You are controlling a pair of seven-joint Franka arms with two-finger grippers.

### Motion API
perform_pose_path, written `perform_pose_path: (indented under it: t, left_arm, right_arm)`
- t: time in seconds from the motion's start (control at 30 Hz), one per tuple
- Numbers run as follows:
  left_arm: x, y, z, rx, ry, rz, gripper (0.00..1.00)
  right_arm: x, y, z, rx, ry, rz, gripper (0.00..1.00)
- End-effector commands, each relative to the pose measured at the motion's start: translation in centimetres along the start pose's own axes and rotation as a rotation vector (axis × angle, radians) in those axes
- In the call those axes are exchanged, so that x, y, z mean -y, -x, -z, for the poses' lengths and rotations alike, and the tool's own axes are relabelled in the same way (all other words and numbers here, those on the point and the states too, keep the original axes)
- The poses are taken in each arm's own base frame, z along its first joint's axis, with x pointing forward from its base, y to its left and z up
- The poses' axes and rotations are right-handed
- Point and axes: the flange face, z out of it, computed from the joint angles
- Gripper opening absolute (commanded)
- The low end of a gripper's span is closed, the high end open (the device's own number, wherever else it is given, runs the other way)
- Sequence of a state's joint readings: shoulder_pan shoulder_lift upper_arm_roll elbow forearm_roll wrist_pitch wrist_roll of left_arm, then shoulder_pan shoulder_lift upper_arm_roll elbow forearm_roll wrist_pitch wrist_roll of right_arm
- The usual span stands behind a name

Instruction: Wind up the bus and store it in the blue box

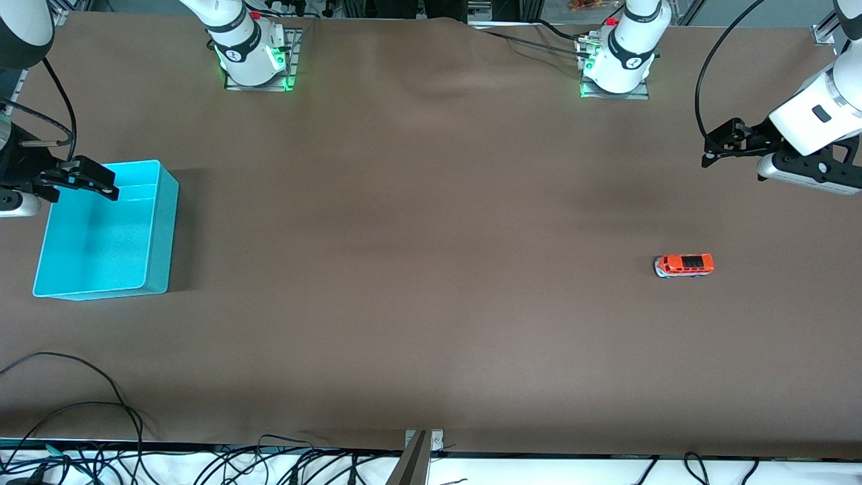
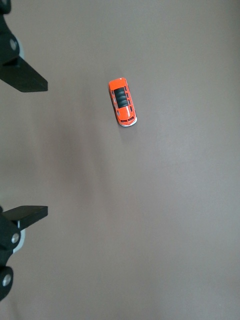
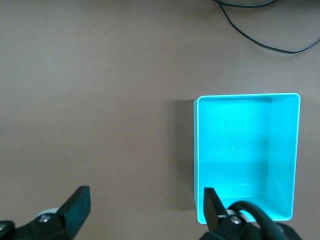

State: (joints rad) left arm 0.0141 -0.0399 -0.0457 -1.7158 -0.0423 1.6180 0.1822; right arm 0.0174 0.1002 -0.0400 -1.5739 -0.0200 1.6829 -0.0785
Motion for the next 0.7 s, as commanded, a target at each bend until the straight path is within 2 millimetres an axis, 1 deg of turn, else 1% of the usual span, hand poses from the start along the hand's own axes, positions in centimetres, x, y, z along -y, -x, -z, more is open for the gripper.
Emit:
perform_pose_path:
  t: [0.0, 0.13, 0.3, 0.67]
  left_arm:
    - [0.04, -0.40, 0.56, -0.004, 0.017, 0.010, 1.00]
    - [-0.17, -0.51, 0.55, -0.010, 0.014, 0.013, 1.00]
    - [-0.15, -0.41, 0.63, -0.009, 0.002, 0.107, 1.00]
    - [-0.07, -0.35, 0.72, -0.010, 0.000, 0.107, 1.00]
  right_arm:
    - [0.17, -0.43, 0.52, -0.012, -0.003, -0.008, 1.00]
    - [0.26, -0.43, 0.65, -0.016, -0.003, -0.006, 1.00]
    - [0.27, -0.47, 0.55, -0.015, -0.005, -0.008, 1.00]
    - [0.26, -0.47, 0.55, -0.015, -0.003, -0.005, 1.00]
